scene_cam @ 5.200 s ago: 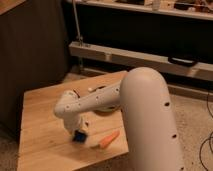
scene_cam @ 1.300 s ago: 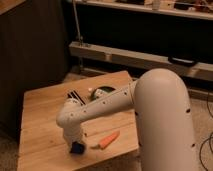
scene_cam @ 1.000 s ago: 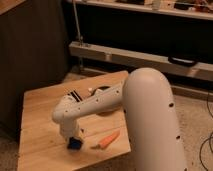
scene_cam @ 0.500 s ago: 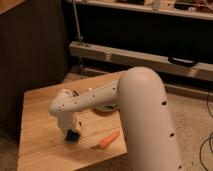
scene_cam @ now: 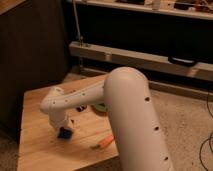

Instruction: Wipe the white sponge on the table

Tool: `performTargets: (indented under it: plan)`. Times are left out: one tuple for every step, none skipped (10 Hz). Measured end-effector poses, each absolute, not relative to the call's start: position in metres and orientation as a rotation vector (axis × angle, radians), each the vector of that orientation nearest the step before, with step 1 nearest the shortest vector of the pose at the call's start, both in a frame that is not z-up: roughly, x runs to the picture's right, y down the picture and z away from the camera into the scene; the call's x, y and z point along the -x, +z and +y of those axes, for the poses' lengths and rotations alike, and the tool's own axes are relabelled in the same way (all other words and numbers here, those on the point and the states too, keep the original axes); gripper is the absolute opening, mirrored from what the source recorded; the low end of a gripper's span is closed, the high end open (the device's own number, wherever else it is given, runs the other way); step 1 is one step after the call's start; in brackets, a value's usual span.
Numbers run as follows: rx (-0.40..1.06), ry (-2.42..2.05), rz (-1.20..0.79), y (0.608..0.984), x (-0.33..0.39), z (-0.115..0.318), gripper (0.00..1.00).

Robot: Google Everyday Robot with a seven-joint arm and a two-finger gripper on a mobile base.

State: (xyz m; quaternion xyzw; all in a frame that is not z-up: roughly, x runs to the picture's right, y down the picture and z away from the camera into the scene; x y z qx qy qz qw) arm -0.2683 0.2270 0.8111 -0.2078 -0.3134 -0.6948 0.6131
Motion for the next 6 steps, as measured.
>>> performTargets:
  plan:
    - [0.471, -1.616, -0.734, 0.809, 0.279, 0.229, 0.04]
    - [0.456, -1.642, -0.753, 0.805, 0.291, 0.232, 0.04]
    - [0.445, -1.669, -0.771, 0.799, 0.299, 0.235, 0.04]
    - [0.433, -1.702, -0.794, 0.791, 0.308, 0.242, 0.04]
    - [0.422, -1.73, -0.816, 0.783, 0.316, 0.251, 0.08]
    - [0.412, -1.759, -0.845, 0.775, 0.323, 0.262, 0.17]
